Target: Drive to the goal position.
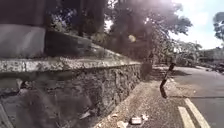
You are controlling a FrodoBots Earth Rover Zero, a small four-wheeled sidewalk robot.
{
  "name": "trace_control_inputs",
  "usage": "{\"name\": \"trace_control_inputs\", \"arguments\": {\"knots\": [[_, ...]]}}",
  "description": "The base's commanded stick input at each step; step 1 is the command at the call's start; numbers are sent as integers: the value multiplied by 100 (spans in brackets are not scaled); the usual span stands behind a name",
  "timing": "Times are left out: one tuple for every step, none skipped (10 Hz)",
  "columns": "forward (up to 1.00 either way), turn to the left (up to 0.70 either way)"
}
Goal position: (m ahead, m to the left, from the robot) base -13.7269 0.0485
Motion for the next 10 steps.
{"name": "trace_control_inputs", "arguments": {"knots": [[0, -70], [0, -50], [0, -50], [0, -50], [0, -50], [0, -50], [0, -50], [0, -50], [0, -50], [0, -50]]}}
